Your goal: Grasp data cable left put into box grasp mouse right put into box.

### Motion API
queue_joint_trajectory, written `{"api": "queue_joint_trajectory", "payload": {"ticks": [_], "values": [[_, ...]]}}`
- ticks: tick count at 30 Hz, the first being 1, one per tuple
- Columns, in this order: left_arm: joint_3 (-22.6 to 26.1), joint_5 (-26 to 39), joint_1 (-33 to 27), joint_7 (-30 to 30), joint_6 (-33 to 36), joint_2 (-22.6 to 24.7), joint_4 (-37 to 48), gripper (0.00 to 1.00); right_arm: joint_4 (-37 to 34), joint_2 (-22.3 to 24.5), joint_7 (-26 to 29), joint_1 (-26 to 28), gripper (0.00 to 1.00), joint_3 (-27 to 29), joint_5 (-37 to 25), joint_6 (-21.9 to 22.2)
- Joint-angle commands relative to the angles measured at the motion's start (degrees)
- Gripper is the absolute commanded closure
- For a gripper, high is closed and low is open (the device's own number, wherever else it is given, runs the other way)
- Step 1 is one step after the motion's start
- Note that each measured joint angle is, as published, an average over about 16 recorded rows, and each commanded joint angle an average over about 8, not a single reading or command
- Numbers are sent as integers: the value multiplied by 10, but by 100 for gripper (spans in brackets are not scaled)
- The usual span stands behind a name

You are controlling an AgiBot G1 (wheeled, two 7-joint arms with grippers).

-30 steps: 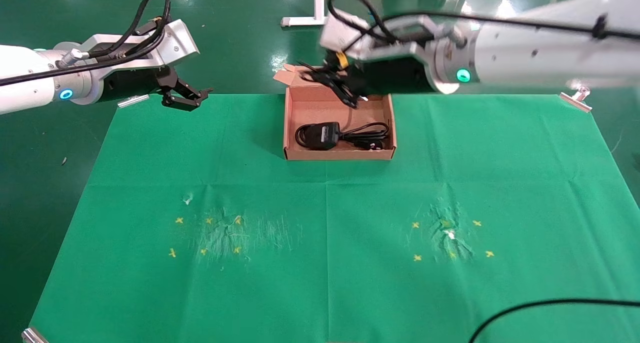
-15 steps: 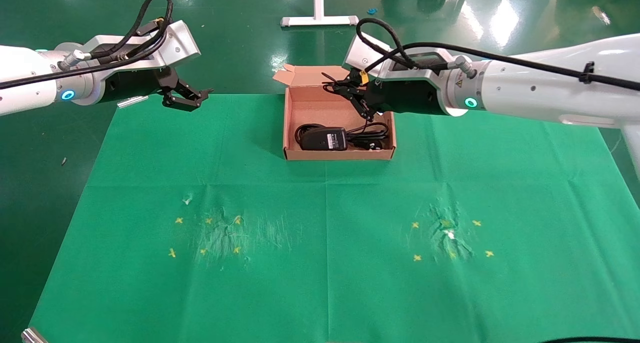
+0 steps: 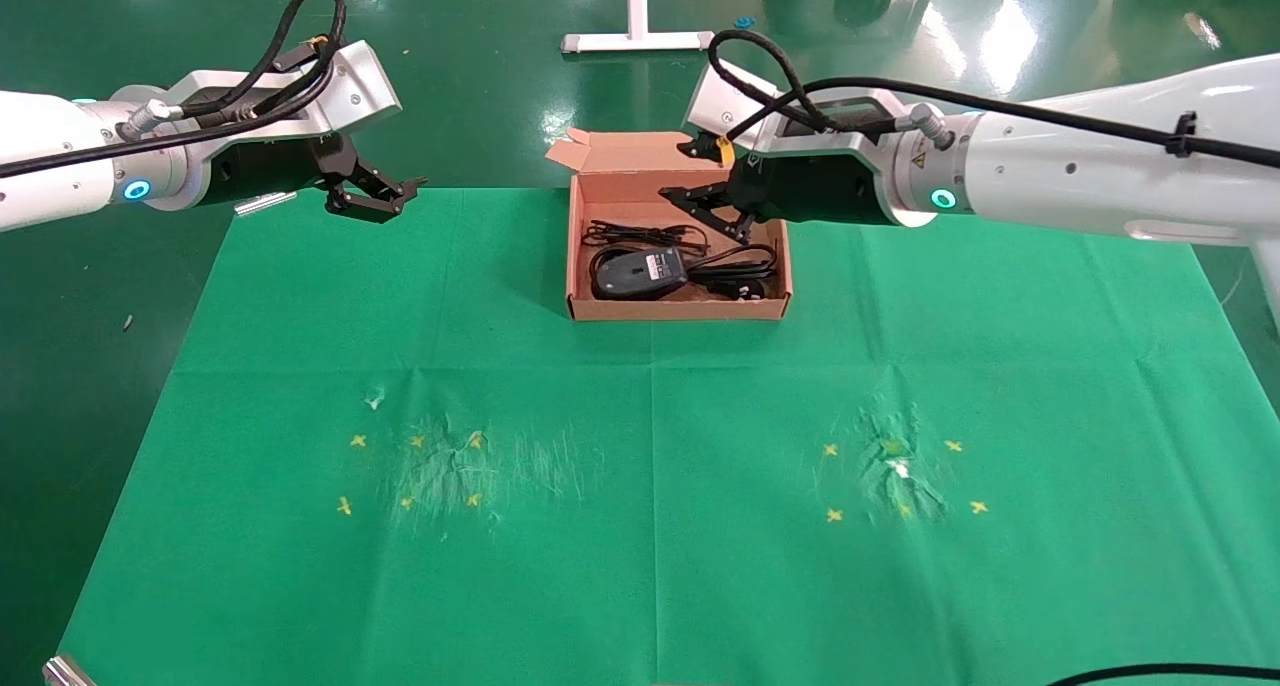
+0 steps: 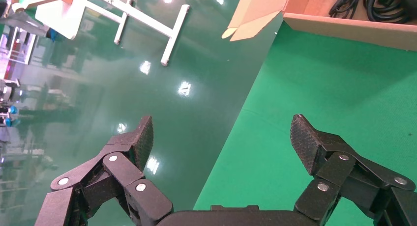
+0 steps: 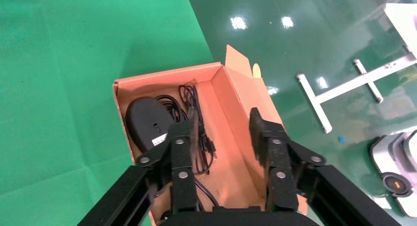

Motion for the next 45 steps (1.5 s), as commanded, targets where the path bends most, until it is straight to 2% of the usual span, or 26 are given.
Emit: {"api": "queue_joint_trajectory", "payload": {"ticks": [1,36,40,45], "values": [[0,0,0,0,0,0,0,0,2,2,0,-1,0,1,4,-2],[0,-1,0,0,0,0,0,0,120,188,-35,-176,0,106,371,-171],[-13,-15,10,5,12,-3,-3,0,133,209,-39,-196,0,118,413,-190],[-51,-61,41,20,48,-13,-13,0,150,236,-44,-222,0,133,466,-215]]}}
